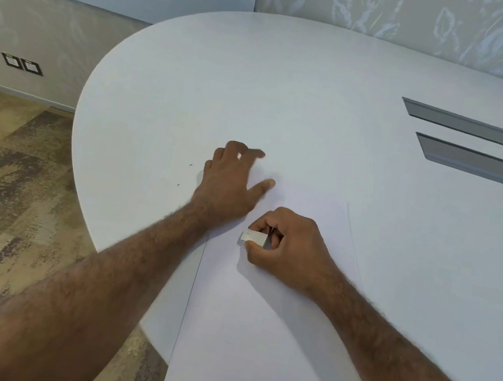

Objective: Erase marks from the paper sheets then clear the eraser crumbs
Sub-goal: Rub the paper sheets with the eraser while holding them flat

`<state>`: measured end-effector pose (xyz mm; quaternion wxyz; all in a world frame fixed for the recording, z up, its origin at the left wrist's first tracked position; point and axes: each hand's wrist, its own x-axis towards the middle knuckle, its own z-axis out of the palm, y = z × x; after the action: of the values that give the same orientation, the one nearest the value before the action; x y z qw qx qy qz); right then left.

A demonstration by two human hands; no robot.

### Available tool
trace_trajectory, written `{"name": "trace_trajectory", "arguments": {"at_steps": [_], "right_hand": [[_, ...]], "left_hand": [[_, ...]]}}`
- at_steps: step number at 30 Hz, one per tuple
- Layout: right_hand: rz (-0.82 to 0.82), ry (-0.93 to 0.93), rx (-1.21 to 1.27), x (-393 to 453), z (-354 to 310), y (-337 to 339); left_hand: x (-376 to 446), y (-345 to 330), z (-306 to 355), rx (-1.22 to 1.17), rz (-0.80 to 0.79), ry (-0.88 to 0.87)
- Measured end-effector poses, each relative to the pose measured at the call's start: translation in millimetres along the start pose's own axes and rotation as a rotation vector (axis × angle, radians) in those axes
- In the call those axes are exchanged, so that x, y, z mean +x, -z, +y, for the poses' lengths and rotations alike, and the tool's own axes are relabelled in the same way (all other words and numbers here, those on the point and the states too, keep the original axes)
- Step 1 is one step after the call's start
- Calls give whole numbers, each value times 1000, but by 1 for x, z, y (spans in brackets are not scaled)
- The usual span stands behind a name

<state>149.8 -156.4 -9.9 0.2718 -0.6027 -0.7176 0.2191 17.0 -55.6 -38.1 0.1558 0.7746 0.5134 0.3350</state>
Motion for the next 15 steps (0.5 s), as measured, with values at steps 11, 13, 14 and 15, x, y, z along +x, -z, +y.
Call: {"name": "trace_trajectory", "arguments": {"at_steps": [11, 13, 14, 15], "right_hand": [[7, 3, 24, 0, 9, -2], [-2, -9, 34, 0, 10, -3], [-8, -14, 43, 1, 10, -2], [-20, -22, 57, 2, 10, -1]], "left_hand": [[-47, 62, 3, -848, 23, 721], [-59, 68, 3, -387, 72, 415], [-65, 69, 3, -286, -27, 245], [-73, 67, 3, -204, -198, 101]]}}
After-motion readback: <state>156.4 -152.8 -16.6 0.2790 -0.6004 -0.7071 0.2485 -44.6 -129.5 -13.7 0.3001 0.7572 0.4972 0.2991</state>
